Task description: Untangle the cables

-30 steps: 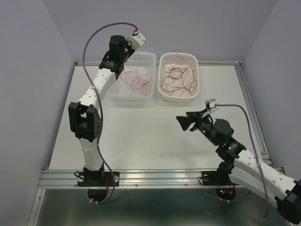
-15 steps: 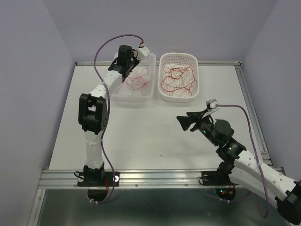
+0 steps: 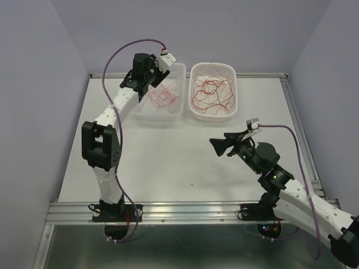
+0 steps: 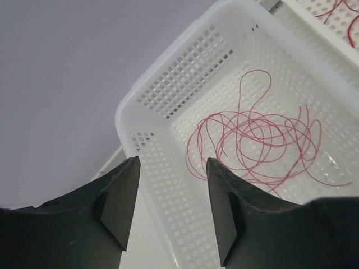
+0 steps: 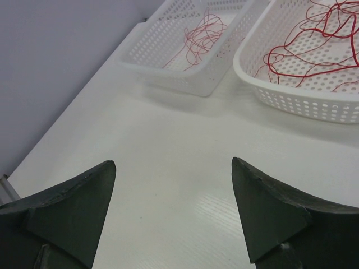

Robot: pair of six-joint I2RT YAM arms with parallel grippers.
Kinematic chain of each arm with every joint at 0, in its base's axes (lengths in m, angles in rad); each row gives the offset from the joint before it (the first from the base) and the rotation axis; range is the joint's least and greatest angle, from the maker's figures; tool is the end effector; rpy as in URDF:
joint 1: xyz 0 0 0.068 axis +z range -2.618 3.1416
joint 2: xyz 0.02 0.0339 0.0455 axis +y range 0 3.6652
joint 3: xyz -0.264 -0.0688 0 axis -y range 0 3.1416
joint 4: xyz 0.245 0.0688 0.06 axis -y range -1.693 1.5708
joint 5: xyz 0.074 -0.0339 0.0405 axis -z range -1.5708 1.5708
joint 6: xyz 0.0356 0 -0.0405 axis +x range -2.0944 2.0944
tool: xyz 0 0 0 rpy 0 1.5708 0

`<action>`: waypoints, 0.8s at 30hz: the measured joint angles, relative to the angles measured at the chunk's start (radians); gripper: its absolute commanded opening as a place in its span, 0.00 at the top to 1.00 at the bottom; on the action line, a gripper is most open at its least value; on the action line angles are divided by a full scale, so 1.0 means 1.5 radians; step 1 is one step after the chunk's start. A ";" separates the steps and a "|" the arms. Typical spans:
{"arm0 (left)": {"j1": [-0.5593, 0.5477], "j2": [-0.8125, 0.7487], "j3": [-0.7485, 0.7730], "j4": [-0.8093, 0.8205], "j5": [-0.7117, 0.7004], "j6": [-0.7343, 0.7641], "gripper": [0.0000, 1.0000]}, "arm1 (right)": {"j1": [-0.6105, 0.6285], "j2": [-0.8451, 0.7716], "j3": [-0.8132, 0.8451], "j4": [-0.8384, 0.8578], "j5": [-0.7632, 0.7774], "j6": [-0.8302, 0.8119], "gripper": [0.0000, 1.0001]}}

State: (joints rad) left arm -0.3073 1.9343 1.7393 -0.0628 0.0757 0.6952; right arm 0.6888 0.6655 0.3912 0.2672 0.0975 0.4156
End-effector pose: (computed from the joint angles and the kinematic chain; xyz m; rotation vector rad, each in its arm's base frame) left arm 0.4488 -0.1453 0.3437 0.9271 1.5808 0.2040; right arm 0.1364 0.1078 0.2671 -0.1439 1.6271 0.7820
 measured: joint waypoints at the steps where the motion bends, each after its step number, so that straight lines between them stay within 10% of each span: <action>1: 0.001 -0.027 -0.024 0.000 0.011 -0.006 0.37 | 0.000 0.000 0.000 0.000 0.000 -0.001 0.05; 9: 0.002 -0.258 -0.240 0.079 0.100 -0.089 0.21 | 0.000 0.001 0.000 0.002 0.008 0.000 0.00; 11: 0.003 -0.319 -0.302 0.114 0.109 -0.118 0.01 | 0.000 0.003 0.000 0.002 0.009 0.000 0.00; 24: 0.009 -0.642 -0.685 0.275 0.061 -0.281 0.01 | 0.000 -0.012 -0.014 0.002 0.041 0.001 0.00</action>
State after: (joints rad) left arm -0.2943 0.9710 0.7113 0.3496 0.1673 0.2745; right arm 0.6888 0.6479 0.3698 0.2707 0.1585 0.4168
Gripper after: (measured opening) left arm 0.986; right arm 0.999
